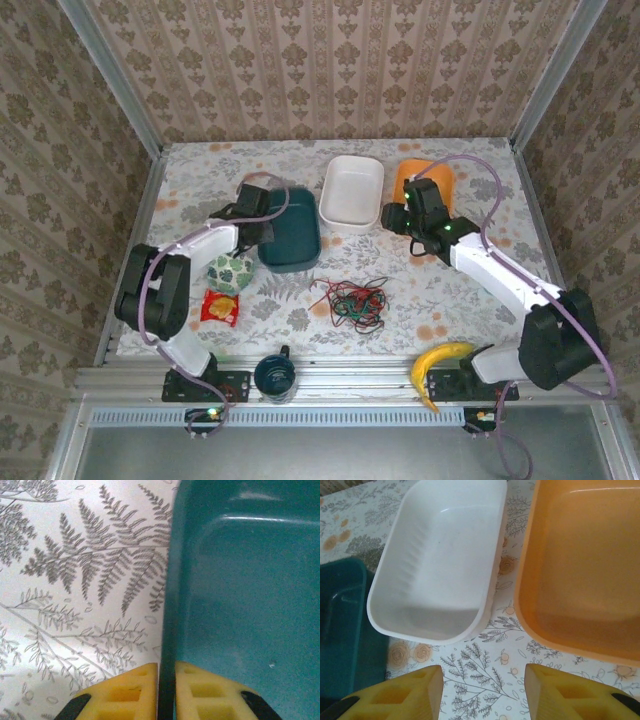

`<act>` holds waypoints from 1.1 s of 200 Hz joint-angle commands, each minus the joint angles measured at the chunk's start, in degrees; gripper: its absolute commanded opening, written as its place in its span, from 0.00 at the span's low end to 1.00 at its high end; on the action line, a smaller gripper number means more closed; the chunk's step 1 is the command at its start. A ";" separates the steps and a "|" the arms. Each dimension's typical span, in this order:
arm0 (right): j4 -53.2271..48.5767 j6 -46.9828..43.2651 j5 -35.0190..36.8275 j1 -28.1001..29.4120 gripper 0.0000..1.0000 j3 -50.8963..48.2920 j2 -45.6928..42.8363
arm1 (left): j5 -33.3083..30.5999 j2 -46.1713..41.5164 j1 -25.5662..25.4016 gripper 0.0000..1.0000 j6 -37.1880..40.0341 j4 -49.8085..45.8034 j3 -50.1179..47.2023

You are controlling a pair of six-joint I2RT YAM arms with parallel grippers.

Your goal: Untangle the cables

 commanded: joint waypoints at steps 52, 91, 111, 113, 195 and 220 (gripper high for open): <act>-0.60 1.14 1.54 -0.11 0.49 -2.53 -2.96 | -4.27 11.61 3.22 0.00 12.53 -3.52 19.75; -0.99 0.71 1.72 -0.22 0.49 -3.01 -3.11 | -0.86 21.37 4.55 0.00 16.83 -6.65 32.33; -1.17 0.22 0.90 -0.22 0.49 -2.96 -3.13 | 3.71 24.79 4.70 0.00 16.18 -6.88 36.49; -1.12 0.17 0.81 -0.16 0.49 -2.96 -3.19 | 4.31 25.02 4.69 0.00 16.07 -6.85 36.78; -3.01 -5.21 -16.55 3.52 0.52 -7.52 -3.04 | 11.29 16.53 4.09 0.78 11.15 -0.54 29.21; -10.49 -9.18 -19.09 7.87 0.56 -8.09 -3.17 | 7.95 5.28 2.00 0.85 11.84 3.18 18.80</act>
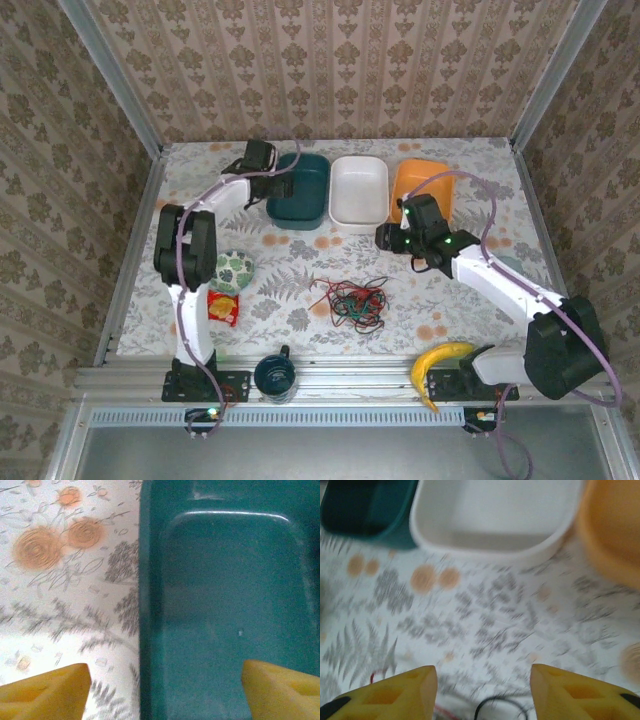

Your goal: Untangle the cables

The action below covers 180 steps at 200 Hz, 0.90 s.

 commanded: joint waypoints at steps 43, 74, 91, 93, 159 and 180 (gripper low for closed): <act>-12.95 -3.48 -3.66 7.40 0.60 -6.12 -4.70 | 6.48 -27.99 -19.29 0.95 14.79 4.56 -22.89; -12.99 -0.93 -1.45 6.73 0.61 -8.84 -5.93 | 16.60 -29.28 -31.67 0.99 17.79 2.12 -28.78; -12.95 0.06 -3.68 6.53 0.61 -9.09 -5.12 | 15.48 -26.61 -35.64 1.00 18.65 1.09 -29.24; -12.94 0.04 -4.03 6.52 0.60 -9.10 -4.98 | 15.29 -26.28 -35.94 1.00 18.77 1.21 -29.32; -12.99 -0.70 -9.51 6.05 0.18 -8.44 -0.12 | 15.55 -16.17 -37.34 0.98 16.85 6.40 -28.70; -12.17 -0.37 -10.01 4.66 0.03 -7.61 -0.03 | 13.30 -13.61 -37.31 0.94 16.17 7.46 -29.02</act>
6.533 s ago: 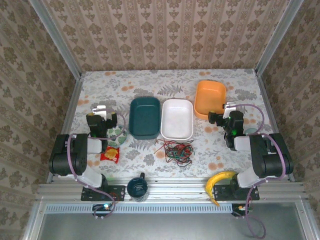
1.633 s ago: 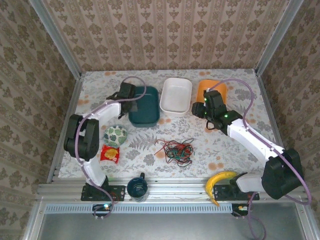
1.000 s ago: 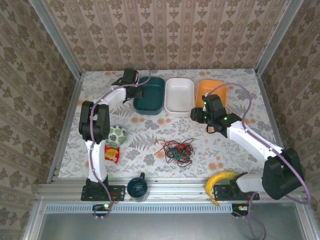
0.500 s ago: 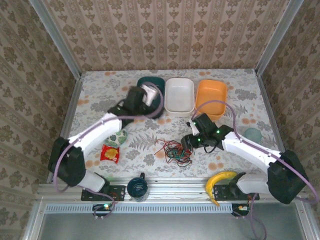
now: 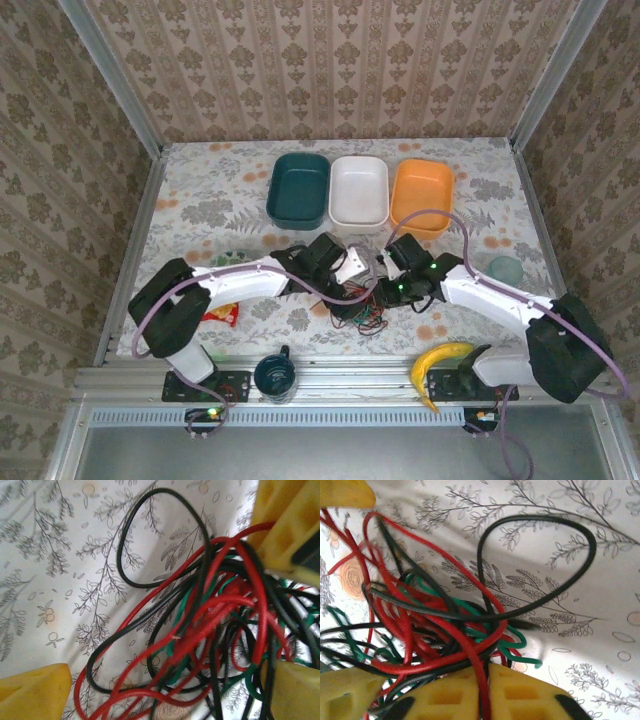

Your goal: Untangle the cables

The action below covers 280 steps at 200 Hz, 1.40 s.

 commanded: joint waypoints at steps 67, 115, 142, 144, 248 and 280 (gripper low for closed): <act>5.26 3.70 1.60 -8.36 0.00 7.79 -2.29 | -30.11 10.89 0.45 0.77 -7.54 2.30 1.72; 5.92 3.96 2.72 -9.48 0.00 12.11 -1.88 | -26.85 11.29 2.56 0.58 -12.40 7.72 -1.73; 5.56 4.63 3.46 -10.19 0.00 12.00 -2.09 | -21.89 8.05 2.94 0.36 -12.75 13.06 -6.02; 5.57 4.72 3.67 -10.27 0.00 11.94 -2.14 | -21.54 7.88 3.05 0.34 -12.74 13.54 -6.36; 7.97 8.04 15.44 -21.31 0.00 16.84 -14.91 | -14.92 2.78 6.82 0.00 -15.38 20.02 -13.65; 9.03 6.57 9.94 -23.74 0.00 20.94 -14.65 | -15.58 3.16 6.82 0.04 -15.20 19.24 -13.82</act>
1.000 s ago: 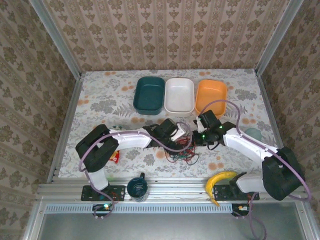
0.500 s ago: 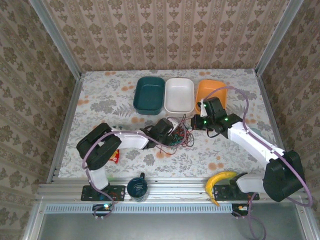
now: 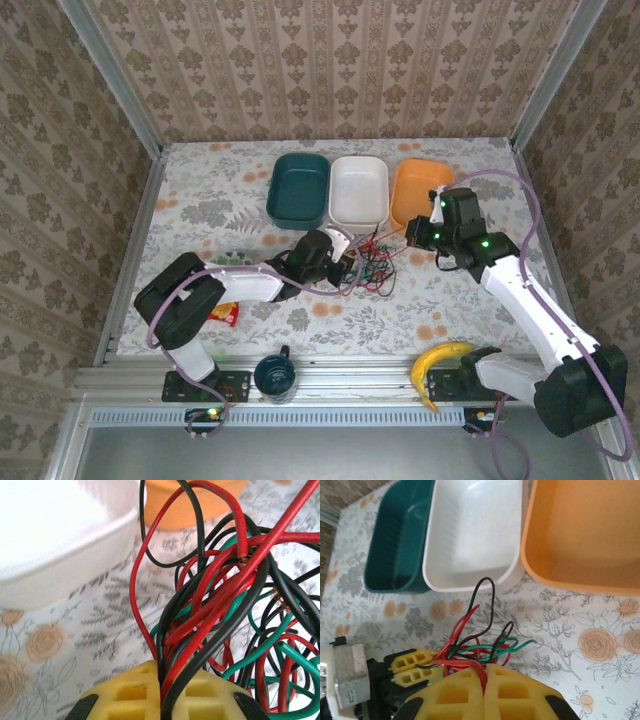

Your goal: Untangle the cables

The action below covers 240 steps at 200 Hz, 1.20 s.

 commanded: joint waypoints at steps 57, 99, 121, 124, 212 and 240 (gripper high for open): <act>11.46 2.18 -9.62 -3.11 0.00 5.60 1.01 | -5.55 1.14 2.24 0.14 -1.95 -15.45 -5.96; 10.20 0.87 -8.67 1.52 0.00 4.72 4.09 | -7.52 -0.16 2.25 0.54 -2.43 -15.11 -7.04; 10.61 1.75 -5.95 1.76 0.00 4.38 3.98 | -8.05 -0.24 2.22 0.65 -3.24 -14.05 -7.21; 10.58 1.86 -5.44 1.78 0.00 4.44 3.88 | -8.13 -0.17 2.19 0.65 -3.29 -13.84 -7.26; 10.28 -2.55 8.75 -4.32 0.00 8.34 -5.85 | -10.22 2.36 2.16 0.65 -4.42 -13.71 -6.60; 13.14 -1.87 10.65 -7.59 0.00 7.60 -9.03 | -10.49 3.26 2.17 0.67 -4.98 -13.19 -6.99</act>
